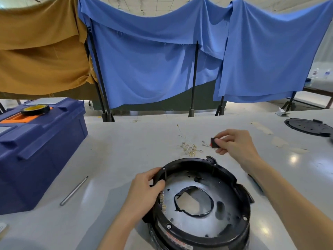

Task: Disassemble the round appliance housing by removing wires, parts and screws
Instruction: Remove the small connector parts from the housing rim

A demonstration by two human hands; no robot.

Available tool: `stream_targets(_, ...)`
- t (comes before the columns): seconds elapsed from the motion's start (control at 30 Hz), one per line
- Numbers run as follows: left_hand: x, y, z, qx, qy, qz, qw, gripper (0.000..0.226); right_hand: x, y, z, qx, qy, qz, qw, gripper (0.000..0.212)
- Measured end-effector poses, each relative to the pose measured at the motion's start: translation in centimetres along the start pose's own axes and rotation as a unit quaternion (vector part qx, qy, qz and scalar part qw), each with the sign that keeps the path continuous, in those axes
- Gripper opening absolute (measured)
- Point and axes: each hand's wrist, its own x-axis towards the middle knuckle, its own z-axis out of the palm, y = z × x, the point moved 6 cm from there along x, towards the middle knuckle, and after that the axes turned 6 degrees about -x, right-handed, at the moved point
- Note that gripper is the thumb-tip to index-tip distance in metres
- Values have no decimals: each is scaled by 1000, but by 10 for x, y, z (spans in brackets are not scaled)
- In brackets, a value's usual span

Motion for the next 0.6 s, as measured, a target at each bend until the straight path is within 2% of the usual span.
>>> stream_targets(0.07, 0, 0, -9, 8, 6, 5, 1000, 65, 6, 33, -7, -39, -17, 55, 998, 5)
stream_targets(0.13, -1, -2, -20, -30, 13, -5, 999, 70, 4, 61, -1, -76, -53, 93, 991, 7)
stream_targets(0.3, -4, -15, -35, -115, 53, -37, 991, 59, -8, 90, 24, -119, -89, 133, 980, 13)
stream_targets(0.4, -5, -18, -34, -136, 61, -41, 988, 53, -7, 88, 29, -139, -84, 131, 978, 3)
stream_targets(0.53, -6, -20, -34, -151, 77, -38, 985, 50, 4, 75, 20, -285, -19, 83, 955, 32)
stream_targets(0.6, -5, -22, -33, -157, 82, -41, 983, 48, 8, 68, 24, -324, -15, 50, 945, 46)
